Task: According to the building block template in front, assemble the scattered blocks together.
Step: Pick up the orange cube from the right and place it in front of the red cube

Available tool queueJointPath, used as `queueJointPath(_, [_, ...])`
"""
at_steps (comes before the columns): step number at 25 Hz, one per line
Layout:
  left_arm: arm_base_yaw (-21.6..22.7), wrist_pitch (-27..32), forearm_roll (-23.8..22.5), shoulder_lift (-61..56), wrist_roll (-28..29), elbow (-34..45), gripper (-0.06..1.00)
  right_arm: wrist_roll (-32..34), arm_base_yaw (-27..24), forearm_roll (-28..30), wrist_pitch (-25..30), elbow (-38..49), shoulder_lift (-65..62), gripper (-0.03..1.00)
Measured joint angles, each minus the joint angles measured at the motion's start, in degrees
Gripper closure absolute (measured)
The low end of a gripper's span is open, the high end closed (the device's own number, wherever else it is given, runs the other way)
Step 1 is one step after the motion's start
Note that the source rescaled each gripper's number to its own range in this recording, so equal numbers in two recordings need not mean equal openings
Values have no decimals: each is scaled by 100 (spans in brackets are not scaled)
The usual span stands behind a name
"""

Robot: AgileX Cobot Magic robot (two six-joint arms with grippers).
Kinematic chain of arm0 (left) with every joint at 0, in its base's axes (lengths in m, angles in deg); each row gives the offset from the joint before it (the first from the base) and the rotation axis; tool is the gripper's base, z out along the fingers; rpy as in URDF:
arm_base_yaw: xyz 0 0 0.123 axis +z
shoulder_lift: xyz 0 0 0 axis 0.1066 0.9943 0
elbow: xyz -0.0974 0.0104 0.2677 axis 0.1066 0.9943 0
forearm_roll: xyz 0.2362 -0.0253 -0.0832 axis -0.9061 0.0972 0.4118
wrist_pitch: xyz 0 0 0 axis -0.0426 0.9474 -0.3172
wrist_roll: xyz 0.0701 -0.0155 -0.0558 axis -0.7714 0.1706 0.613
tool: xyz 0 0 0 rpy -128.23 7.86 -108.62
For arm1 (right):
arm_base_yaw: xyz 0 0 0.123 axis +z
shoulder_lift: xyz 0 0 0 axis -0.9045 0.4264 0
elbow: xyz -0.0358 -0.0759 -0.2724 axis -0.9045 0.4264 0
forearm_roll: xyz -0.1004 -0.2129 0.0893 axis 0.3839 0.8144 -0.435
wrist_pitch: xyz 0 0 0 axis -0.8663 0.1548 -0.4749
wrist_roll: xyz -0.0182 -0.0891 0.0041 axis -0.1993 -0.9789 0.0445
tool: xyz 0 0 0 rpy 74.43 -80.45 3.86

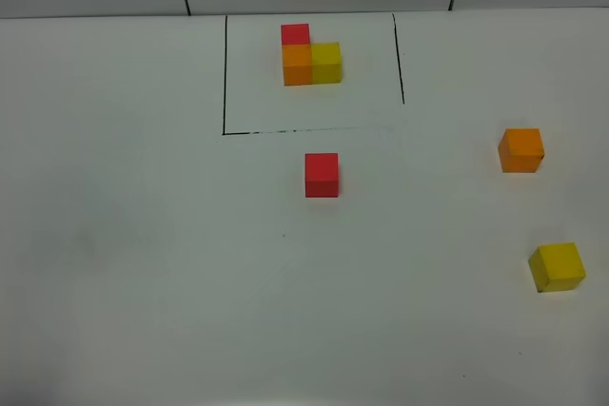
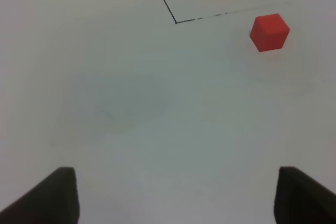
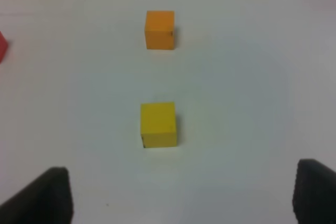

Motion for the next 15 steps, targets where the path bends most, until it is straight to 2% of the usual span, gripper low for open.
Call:
queueJointPath(4, [0, 0, 0, 0, 0, 0, 14, 0, 0, 0, -26, 0, 268, 24])
queueJointPath(8, [0, 0, 0, 0, -7, 0, 14, 0, 0, -6, -124, -45, 1179, 24])
queueJointPath(15, [0, 0, 0, 0, -7, 0, 14, -339, 0, -510, -990, -500, 3426, 24])
